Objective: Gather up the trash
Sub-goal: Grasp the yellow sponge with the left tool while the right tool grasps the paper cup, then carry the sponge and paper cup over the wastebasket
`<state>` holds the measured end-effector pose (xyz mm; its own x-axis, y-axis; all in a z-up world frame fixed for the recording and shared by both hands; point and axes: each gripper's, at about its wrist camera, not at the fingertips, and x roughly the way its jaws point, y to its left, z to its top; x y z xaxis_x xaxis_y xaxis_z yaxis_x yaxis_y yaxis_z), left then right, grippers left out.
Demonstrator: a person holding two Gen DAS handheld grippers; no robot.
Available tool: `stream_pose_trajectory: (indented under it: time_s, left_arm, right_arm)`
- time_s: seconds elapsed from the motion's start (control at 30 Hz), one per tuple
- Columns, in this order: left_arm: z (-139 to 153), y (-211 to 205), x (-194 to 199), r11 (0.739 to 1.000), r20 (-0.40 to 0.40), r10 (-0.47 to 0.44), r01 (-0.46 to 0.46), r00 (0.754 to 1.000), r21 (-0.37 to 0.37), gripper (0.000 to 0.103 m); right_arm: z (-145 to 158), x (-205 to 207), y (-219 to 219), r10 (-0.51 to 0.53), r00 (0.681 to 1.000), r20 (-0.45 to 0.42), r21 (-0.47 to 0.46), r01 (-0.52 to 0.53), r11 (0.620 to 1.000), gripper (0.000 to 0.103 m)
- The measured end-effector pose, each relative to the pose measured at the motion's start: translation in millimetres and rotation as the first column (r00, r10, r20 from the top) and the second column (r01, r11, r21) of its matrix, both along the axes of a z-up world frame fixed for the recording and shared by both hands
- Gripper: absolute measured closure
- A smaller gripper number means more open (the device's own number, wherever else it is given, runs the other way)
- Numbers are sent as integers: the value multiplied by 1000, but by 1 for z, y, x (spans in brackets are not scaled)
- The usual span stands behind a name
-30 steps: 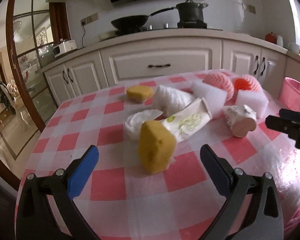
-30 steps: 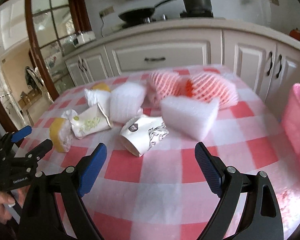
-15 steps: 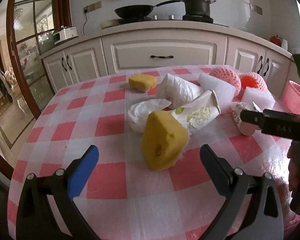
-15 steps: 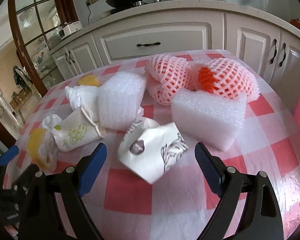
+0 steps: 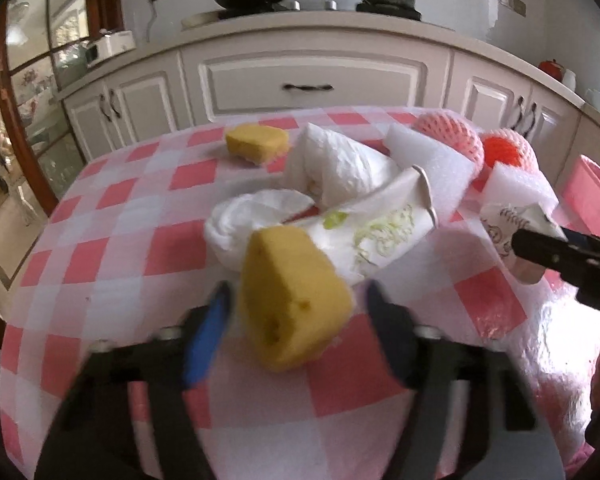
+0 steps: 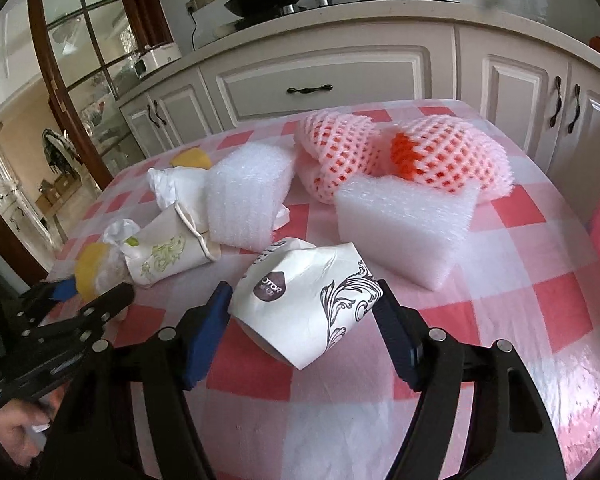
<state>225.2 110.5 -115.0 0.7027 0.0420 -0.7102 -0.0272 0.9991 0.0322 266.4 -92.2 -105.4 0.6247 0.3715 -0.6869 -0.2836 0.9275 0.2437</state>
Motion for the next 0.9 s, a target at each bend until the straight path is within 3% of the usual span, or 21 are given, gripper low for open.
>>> stream_pose_trajectory:
  time_s: [0.07, 0.17, 0.53, 0.9]
  left_arm:
    - [0, -3, -2, 1000, 2, -8, 8, 1000, 0, 68]
    - [1, -7, -12, 1000, 27, -22, 22, 999, 6, 78]
    - [20, -44, -62, 994, 172, -102, 106, 980, -13, 79]
    - [59, -100, -87, 975, 356, -214, 224, 910, 13, 79]
  right_arm:
    - [2, -7, -5, 2, 1000, 9, 8, -2, 1000, 35]
    - [7, -17, -11, 22, 999, 36, 0, -22, 1000, 35]
    - [21, -57, -38, 23, 994, 111, -2, -23, 1000, 35]
    - [46, -101, -90, -66, 967, 248, -7, 70, 998, 35]
